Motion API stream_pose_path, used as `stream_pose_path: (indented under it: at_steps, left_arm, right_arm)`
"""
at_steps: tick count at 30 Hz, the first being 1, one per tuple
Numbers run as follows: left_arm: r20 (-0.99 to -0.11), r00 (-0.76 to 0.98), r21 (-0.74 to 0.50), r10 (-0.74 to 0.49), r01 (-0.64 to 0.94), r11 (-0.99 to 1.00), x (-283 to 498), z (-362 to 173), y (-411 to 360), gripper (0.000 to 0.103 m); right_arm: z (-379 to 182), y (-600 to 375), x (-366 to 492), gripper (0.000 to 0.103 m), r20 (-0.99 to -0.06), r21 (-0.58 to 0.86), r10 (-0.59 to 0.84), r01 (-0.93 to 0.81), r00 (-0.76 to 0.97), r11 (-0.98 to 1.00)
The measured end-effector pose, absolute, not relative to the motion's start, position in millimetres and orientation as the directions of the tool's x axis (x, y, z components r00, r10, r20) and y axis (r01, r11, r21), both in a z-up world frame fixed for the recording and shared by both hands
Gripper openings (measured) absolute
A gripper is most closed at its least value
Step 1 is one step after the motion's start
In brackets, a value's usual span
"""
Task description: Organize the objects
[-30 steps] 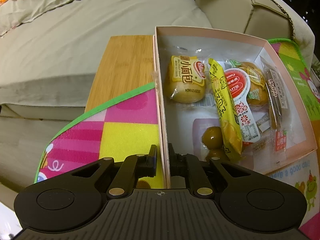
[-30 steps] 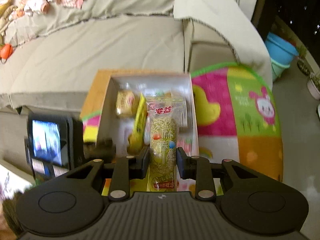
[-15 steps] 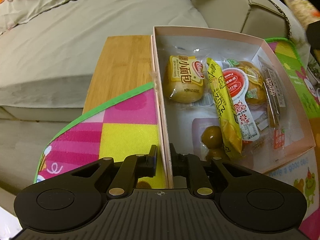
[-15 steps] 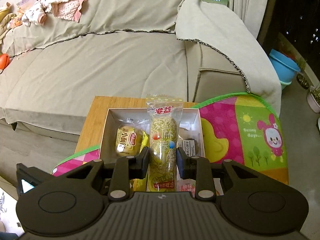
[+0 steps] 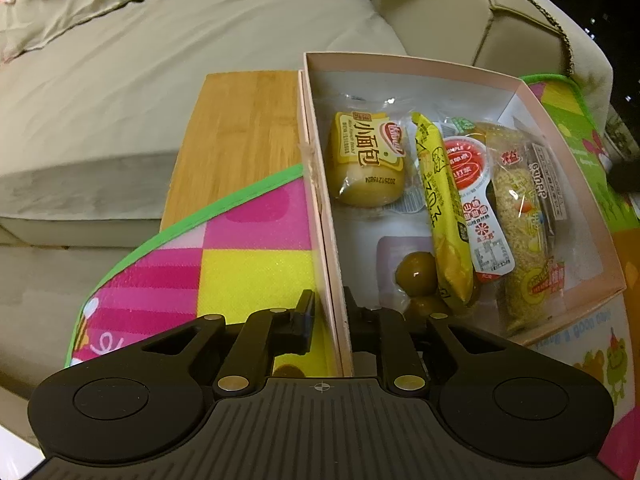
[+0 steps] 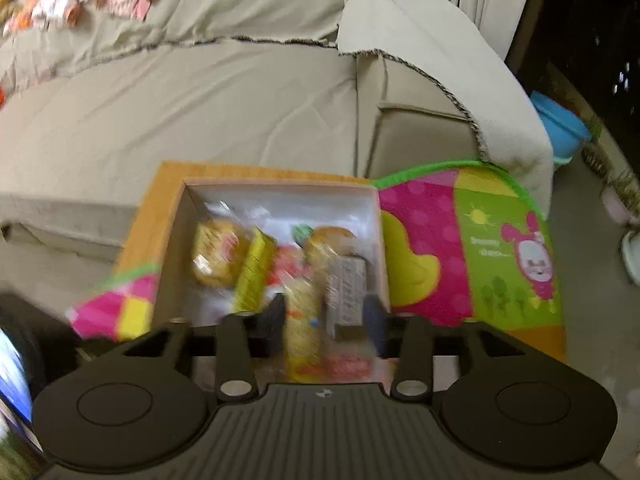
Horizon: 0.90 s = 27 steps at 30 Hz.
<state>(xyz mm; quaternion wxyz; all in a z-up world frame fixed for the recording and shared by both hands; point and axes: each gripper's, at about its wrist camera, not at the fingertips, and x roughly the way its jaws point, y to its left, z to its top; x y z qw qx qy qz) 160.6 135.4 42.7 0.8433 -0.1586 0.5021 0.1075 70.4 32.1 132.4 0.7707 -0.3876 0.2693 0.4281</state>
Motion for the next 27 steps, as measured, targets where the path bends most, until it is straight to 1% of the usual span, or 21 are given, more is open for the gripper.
stream_pose_path:
  at_steps: [1, 2, 3, 5, 7, 9, 11, 14, 15, 16, 17, 18, 19, 20, 22, 24, 27]
  left_arm:
    - [-0.881, 0.472, -0.163, 0.017, -0.336, 0.928, 161, 43, 136, 0.018]
    - [-0.881, 0.474, -0.165, 0.010, -0.327, 0.931, 161, 43, 136, 0.017]
    - [-0.879, 0.477, -0.167, 0.004, -0.315, 0.934, 162, 43, 136, 0.016]
    - [-0.877, 0.481, -0.167, -0.003, -0.297, 0.940, 164, 43, 137, 0.015]
    - [-0.876, 0.482, -0.152, 0.007, -0.290, 0.945, 165, 43, 134, 0.015]
    - [-0.872, 0.488, -0.112, 0.037, -0.273, 0.955, 169, 44, 127, 0.015]
    - [-0.865, 0.499, -0.095, 0.053, -0.266, 0.959, 177, 44, 122, 0.015]
    - [-0.833, 0.544, -0.047, 0.100, -0.249, 0.967, 200, 45, 107, 0.016]
    - [-0.819, 0.563, -0.031, 0.111, -0.237, 0.971, 210, 43, 103, 0.016]
    - [-0.810, 0.574, -0.025, 0.119, -0.236, 0.971, 218, 43, 102, 0.013]
    - [-0.805, 0.577, -0.008, 0.137, -0.241, 0.971, 228, 43, 102, 0.014]
    - [-0.799, 0.580, 0.018, 0.159, -0.242, 0.970, 234, 43, 101, 0.018]
    - [-0.784, 0.595, 0.039, 0.177, -0.237, 0.971, 238, 43, 103, 0.027]
    - [-0.771, 0.604, 0.056, 0.200, -0.249, 0.967, 241, 40, 106, 0.040]
    - [-0.741, 0.619, 0.085, 0.259, -0.296, 0.951, 245, 36, 111, 0.056]
    - [-0.721, 0.622, 0.113, 0.307, -0.331, 0.937, 246, 32, 114, 0.056]
    - [-0.697, 0.638, 0.112, 0.327, -0.354, 0.928, 240, 35, 111, 0.055]
  right_arm:
    - [127, 26, 71, 0.070, -0.731, -0.411, 0.445, -0.854, 0.518, 0.319]
    - [120, 18, 72, 0.072, -0.709, -0.466, 0.436, -0.832, 0.554, 0.300]
    - [110, 9, 74, 0.072, -0.700, -0.511, 0.422, -0.817, 0.576, 0.266]
    - [92, -8, 83, 0.072, -0.719, -0.537, 0.388, -0.815, 0.577, 0.218]
    - [72, -25, 98, 0.072, -0.755, -0.518, 0.345, -0.830, 0.558, 0.210]
    - [55, -37, 112, 0.072, -0.772, -0.488, 0.334, -0.841, 0.541, 0.235]
    - [45, -45, 123, 0.072, -0.775, -0.446, 0.360, -0.853, 0.520, 0.272]
    - [42, -45, 137, 0.072, -0.753, -0.368, 0.444, -0.870, 0.486, 0.328]
    - [42, -40, 144, 0.070, -0.749, -0.350, 0.462, -0.875, 0.475, 0.333]
    - [41, -35, 150, 0.070, -0.745, -0.333, 0.478, -0.880, 0.466, 0.338]
    - [41, -31, 155, 0.070, -0.733, -0.324, 0.493, -0.878, 0.468, 0.352]
    - [41, -27, 162, 0.070, -0.717, -0.318, 0.510, -0.875, 0.475, 0.366]
    - [42, -22, 169, 0.070, -0.704, -0.312, 0.522, -0.870, 0.481, 0.382]
    - [43, -16, 176, 0.069, -0.699, -0.299, 0.531, -0.871, 0.479, 0.391]
    - [45, -7, 192, 0.069, -0.696, -0.257, 0.559, -0.883, 0.451, 0.392]
    - [41, 1, 201, 0.069, -0.720, -0.230, 0.567, -0.909, 0.399, 0.348]
    - [36, -4, 192, 0.069, -0.687, -0.287, 0.606, -0.916, 0.400, 0.279]
